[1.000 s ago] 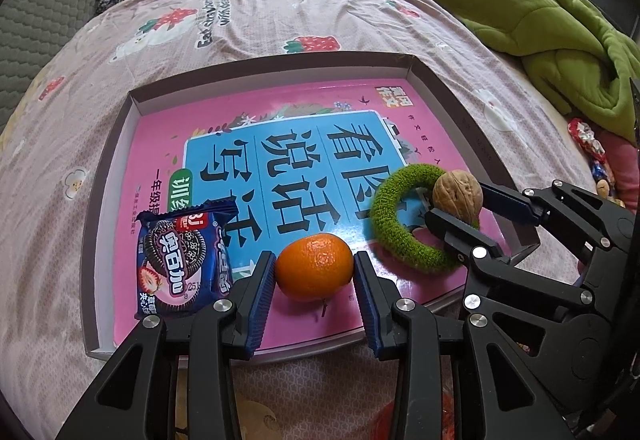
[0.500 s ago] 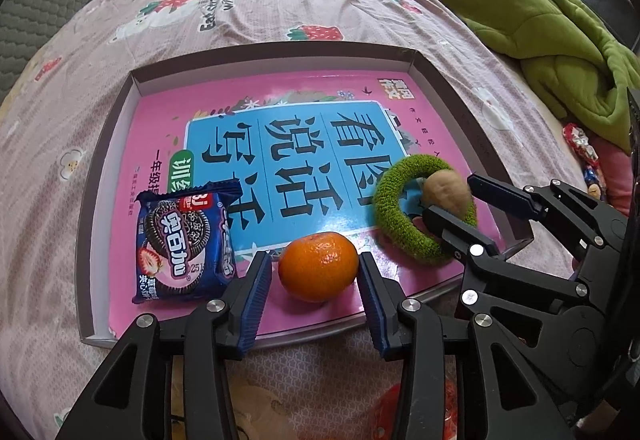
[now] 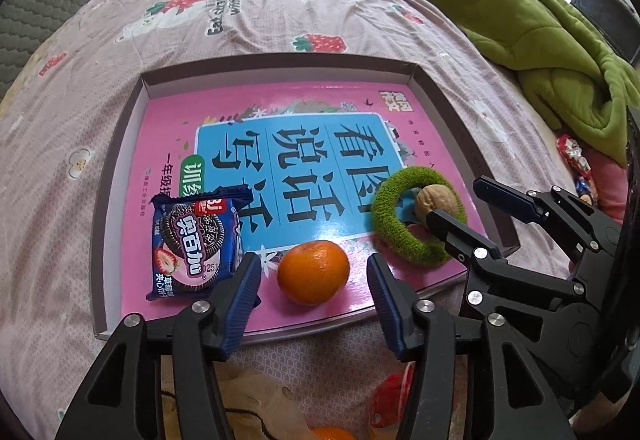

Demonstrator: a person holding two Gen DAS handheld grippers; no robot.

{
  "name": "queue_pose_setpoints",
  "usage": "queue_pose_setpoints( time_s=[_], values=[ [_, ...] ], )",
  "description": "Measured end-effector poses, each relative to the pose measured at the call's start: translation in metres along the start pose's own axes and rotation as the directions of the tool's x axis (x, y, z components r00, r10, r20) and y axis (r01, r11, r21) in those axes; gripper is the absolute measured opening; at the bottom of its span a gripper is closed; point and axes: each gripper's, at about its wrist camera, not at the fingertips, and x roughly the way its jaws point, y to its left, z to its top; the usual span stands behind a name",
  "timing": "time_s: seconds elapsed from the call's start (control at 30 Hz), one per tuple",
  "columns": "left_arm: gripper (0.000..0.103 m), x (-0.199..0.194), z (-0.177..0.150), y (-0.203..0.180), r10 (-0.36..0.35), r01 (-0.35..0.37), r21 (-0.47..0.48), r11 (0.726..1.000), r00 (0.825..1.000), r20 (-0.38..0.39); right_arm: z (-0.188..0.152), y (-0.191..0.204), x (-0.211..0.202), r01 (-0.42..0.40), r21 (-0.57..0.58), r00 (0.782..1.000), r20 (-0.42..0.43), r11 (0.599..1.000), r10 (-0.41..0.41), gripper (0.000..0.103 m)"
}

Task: Organize objects
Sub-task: 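Open left gripper on the tangerine in the box while right gripper drops the walnut, then withdraw both open grippers up and away from the pink box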

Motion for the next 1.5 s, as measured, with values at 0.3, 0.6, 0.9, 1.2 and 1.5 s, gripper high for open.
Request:
queue_pose_setpoints(
  time_s=[0.3,0.6,0.9,1.2,1.5],
  values=[
    [0.064,-0.019,0.002,-0.004,-0.004,0.003,0.009,1.0,0.999,0.033,0.005,-0.007,-0.015,-0.023,0.032,0.999,0.039,0.999,0.021,0.051],
    [0.065,-0.05,0.0,0.001,0.03,-0.03,-0.006,1.0,0.994,0.107,0.012,-0.011,-0.04,-0.032,0.055,0.994,0.104,0.998,0.026,0.052],
    [0.065,-0.088,-0.011,0.004,0.055,-0.056,-0.004,0.998,0.983,0.177,0.018,-0.012,-0.081,-0.062,0.072,0.98,0.196,0.995,0.047,0.053],
    [0.065,-0.117,-0.025,0.01,0.084,-0.082,-0.017,0.996,0.97,0.229,0.017,0.003,-0.117,-0.1,0.047,0.96,0.266,0.994,0.084,0.053],
    [0.065,-0.142,-0.041,0.026,0.115,-0.108,-0.042,0.993,0.957,0.265,0.006,0.022,-0.144,-0.13,0.031,0.944,0.311,0.991,0.114,0.053]
  ],
)
